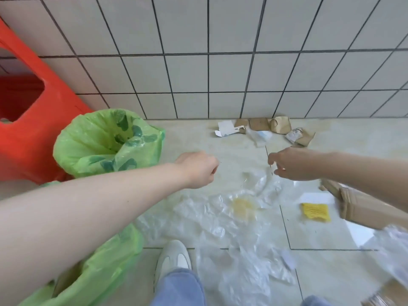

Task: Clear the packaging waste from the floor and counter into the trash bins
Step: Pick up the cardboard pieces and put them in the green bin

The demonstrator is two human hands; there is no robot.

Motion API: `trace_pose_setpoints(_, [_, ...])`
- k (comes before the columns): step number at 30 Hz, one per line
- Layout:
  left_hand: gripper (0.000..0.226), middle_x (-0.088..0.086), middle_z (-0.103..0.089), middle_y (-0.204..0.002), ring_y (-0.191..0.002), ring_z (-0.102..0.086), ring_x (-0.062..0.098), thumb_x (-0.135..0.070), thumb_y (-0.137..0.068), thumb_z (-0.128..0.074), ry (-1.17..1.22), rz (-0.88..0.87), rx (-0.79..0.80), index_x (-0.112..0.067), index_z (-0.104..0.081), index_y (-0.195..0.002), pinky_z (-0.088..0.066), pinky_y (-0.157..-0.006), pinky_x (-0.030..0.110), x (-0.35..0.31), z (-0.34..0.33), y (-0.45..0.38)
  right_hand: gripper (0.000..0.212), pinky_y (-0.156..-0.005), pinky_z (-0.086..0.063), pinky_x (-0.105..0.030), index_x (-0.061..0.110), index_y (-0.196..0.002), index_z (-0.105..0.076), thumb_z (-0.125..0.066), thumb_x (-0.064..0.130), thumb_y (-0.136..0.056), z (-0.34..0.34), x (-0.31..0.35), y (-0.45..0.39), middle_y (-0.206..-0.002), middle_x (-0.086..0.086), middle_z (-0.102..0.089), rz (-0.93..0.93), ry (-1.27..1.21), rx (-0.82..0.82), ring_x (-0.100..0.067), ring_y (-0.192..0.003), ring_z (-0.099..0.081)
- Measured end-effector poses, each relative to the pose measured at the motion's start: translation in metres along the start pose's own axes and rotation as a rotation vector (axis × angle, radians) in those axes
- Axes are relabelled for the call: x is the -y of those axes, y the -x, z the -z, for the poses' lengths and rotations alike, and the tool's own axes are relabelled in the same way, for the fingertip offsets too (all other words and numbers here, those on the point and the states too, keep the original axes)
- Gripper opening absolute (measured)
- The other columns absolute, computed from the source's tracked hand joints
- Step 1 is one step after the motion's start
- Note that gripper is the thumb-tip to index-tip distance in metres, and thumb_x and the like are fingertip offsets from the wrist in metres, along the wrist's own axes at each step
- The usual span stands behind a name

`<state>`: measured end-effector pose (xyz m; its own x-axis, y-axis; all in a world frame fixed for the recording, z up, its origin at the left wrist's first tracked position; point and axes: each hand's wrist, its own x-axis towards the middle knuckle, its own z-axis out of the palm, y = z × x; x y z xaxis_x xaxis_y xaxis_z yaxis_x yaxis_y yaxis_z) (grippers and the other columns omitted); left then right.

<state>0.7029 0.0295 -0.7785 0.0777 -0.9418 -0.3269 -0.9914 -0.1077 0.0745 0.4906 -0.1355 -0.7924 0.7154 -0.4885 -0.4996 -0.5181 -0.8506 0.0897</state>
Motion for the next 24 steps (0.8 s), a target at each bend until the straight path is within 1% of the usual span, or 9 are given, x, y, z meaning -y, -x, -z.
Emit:
trace_pose_setpoints(2, [0.019, 0.003, -0.061, -0.104, -0.089, -0.052, 0.025, -0.014, -0.089, -0.044, -0.021, -0.005, 0.006, -0.019, -0.059, -0.099, -0.035, -0.066, 0.028, -0.001, 0.001, -0.035, 0.034, -0.086, -0.050, -0.039, 0.021, -0.126, -0.046, -0.045, 0.035, -0.096, -0.008, -0.020, -0.021, -0.114, -0.001, -0.060, -0.050, -0.038, -0.016, -0.025, -0.102, -0.060])
trace_pose_setpoints(5, [0.022, 0.004, -0.060, -0.106, -0.087, -0.052, 0.026, -0.014, -0.089, -0.043, -0.041, 0.011, 0.024, -0.019, -0.060, -0.102, -0.036, -0.066, 0.029, -0.001, -0.008, -0.081, 0.033, -0.084, -0.051, -0.039, 0.021, -0.125, -0.048, -0.044, 0.034, -0.095, -0.019, -0.041, -0.051, -0.116, -0.003, -0.058, -0.110, -0.093, -0.025, -0.026, -0.101, -0.059])
trace_pose_setpoints(7, [0.022, 0.004, -0.060, -0.107, -0.093, -0.055, 0.027, -0.014, -0.089, -0.043, -0.048, 0.006, 0.036, -0.019, -0.060, -0.101, -0.039, -0.067, 0.029, 0.001, -0.019, -0.107, 0.032, -0.081, -0.052, -0.039, 0.022, -0.123, -0.049, -0.045, 0.034, -0.094, -0.027, -0.053, -0.069, -0.118, -0.003, -0.057, -0.138, -0.129, -0.044, -0.026, -0.100, -0.059])
trace_pose_setpoints(11, [0.021, 0.004, -0.059, -0.111, -0.100, -0.056, 0.027, -0.015, -0.089, -0.044, -0.002, 0.046, 0.045, -0.019, -0.060, -0.102, -0.039, -0.069, 0.029, 0.009, -0.042, -0.148, 0.031, -0.084, -0.051, -0.040, 0.020, -0.120, -0.051, -0.046, 0.033, -0.093, -0.045, -0.071, -0.097, -0.119, -0.004, -0.057, -0.172, -0.143, -0.031, -0.027, -0.104, -0.058])
trace_pose_setpoints(14, [0.022, 0.003, -0.055, -0.117, -0.107, -0.052, 0.026, -0.015, -0.090, -0.044, -0.003, 0.065, 0.071, -0.016, -0.058, -0.108, -0.042, -0.073, 0.031, 0.015, -0.057, -0.173, 0.031, -0.088, -0.049, -0.039, 0.016, -0.122, -0.050, -0.044, 0.029, -0.094, -0.057, -0.083, -0.113, -0.121, -0.005, -0.055, -0.171, -0.147, 0.013, -0.027, -0.108, -0.054])
trace_pose_setpoints(17, [0.028, 0.004, -0.047, -0.123, -0.116, -0.044, 0.025, -0.016, -0.091, -0.044, -0.032, 0.069, 0.094, -0.015, -0.051, -0.118, -0.041, -0.077, 0.036, 0.023, -0.066, -0.192, 0.033, -0.087, -0.045, -0.035, 0.012, -0.124, -0.050, -0.044, 0.026, -0.095, -0.062, -0.092, -0.129, -0.124, -0.007, -0.051, -0.182, -0.170, 0.002, -0.026, -0.114, -0.050])
trace_pose_setpoints(22, [0.035, 0.004, -0.042, -0.132, -0.125, -0.036, 0.025, -0.015, -0.090, -0.045, -0.049, 0.055, 0.047, -0.014, -0.046, -0.125, -0.041, -0.088, 0.037, 0.030, -0.070, -0.226, 0.038, -0.093, -0.045, -0.042, 0.008, -0.128, -0.047, -0.045, 0.025, -0.094, -0.064, -0.105, -0.163, -0.128, -0.011, -0.047, -0.225, -0.197, 0.003, -0.032, -0.119, -0.048])
trace_pose_setpoints(24, [0.039, 0.003, -0.039, -0.134, -0.127, -0.034, 0.024, -0.014, -0.089, -0.045, -0.055, 0.044, 0.018, -0.014, -0.044, -0.128, -0.039, -0.095, 0.036, 0.032, -0.072, -0.239, 0.040, -0.096, -0.043, -0.041, 0.006, -0.130, -0.044, -0.046, 0.021, -0.094, -0.064, -0.107, -0.176, -0.131, -0.012, -0.044, -0.223, -0.212, -0.043, -0.034, -0.121, -0.046])
